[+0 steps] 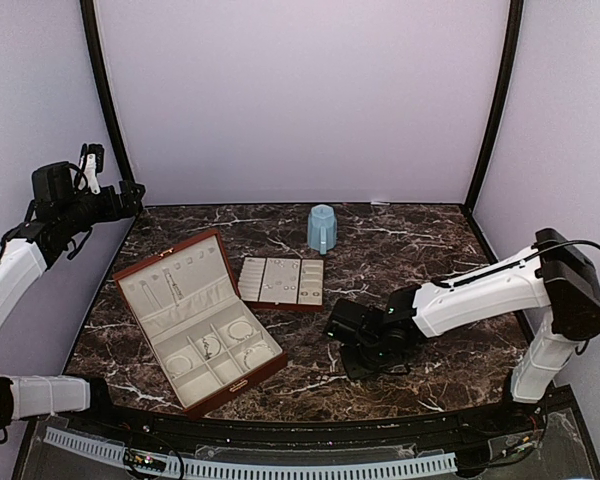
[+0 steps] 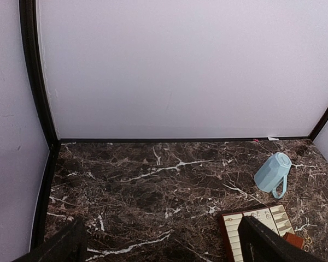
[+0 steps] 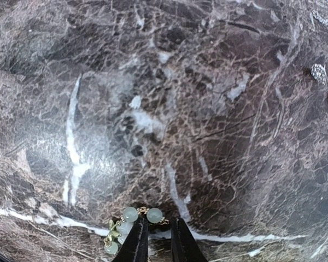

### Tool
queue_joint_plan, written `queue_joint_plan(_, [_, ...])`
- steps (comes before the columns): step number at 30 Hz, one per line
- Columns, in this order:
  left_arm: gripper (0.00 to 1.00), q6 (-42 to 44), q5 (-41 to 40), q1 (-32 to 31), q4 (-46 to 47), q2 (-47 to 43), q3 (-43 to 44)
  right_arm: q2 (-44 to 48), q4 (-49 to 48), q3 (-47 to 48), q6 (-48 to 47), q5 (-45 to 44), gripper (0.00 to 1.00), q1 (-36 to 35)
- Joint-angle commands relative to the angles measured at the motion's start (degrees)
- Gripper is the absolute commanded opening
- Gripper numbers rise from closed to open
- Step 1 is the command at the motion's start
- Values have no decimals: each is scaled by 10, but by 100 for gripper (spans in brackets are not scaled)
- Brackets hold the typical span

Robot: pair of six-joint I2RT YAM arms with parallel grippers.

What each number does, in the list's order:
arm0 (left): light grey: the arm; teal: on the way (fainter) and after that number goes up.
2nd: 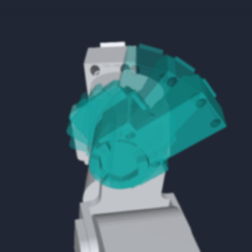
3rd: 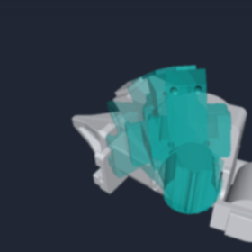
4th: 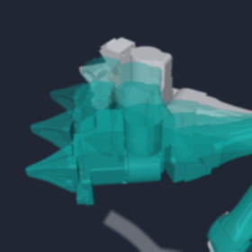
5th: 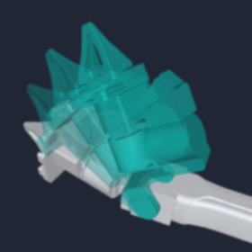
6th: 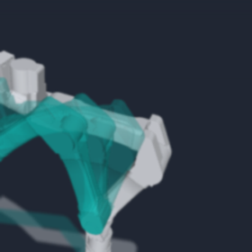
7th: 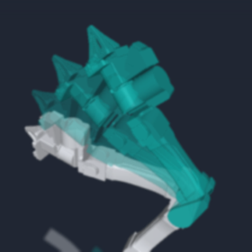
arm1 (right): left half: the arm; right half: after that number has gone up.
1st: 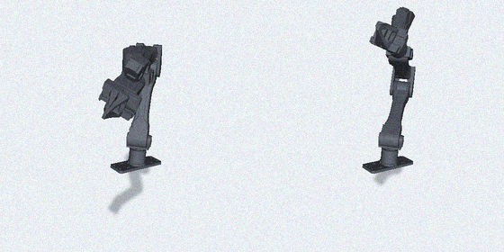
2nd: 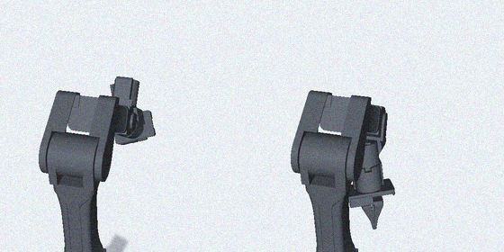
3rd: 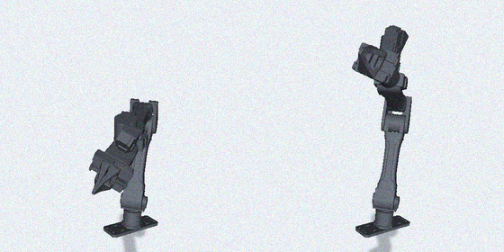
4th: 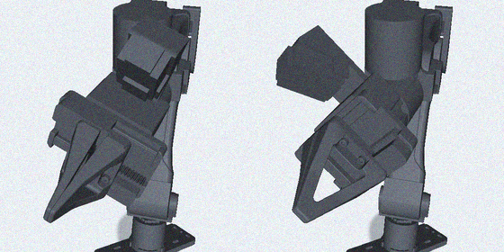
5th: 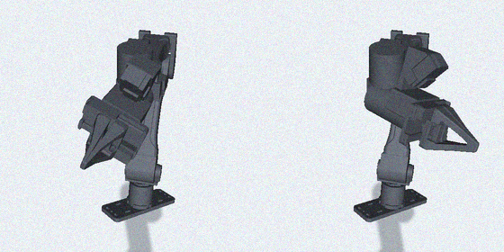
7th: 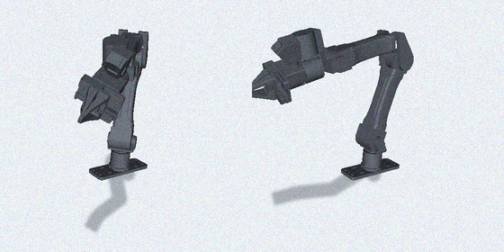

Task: Organize the mixed jewelry
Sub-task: Adjust the bracelet at the center of the board.

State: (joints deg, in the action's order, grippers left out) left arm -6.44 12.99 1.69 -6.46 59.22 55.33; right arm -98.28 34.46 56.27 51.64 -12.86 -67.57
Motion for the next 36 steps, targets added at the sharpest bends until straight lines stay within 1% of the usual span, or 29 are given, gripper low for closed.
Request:
queue_joint_plan(1, [99,4,2,-1,10,-15,-7,-7,-17,-2,-13,-4,16,14])
queue_joint_plan(12, [99,4,2,-1,9,-15,-7,-9,-39,2,-28,7,20,26])
queue_joint_plan(17, [99,4,1,-1,9,-15,-8,2,-39,1,-30,8,24,30])
queue_joint_plan(24, [99,5,1,-1,10,-15,-8,22,-30,-5,-19,12,24,41])
queue_joint_plan(31, [99,4,2,-1,11,-15,-8,57,-35,-36,0,39,26,32])
queue_joint_plan(36, [99,3,4,-1,11,-15,-8,55,-41,-41,3,50,28,15])
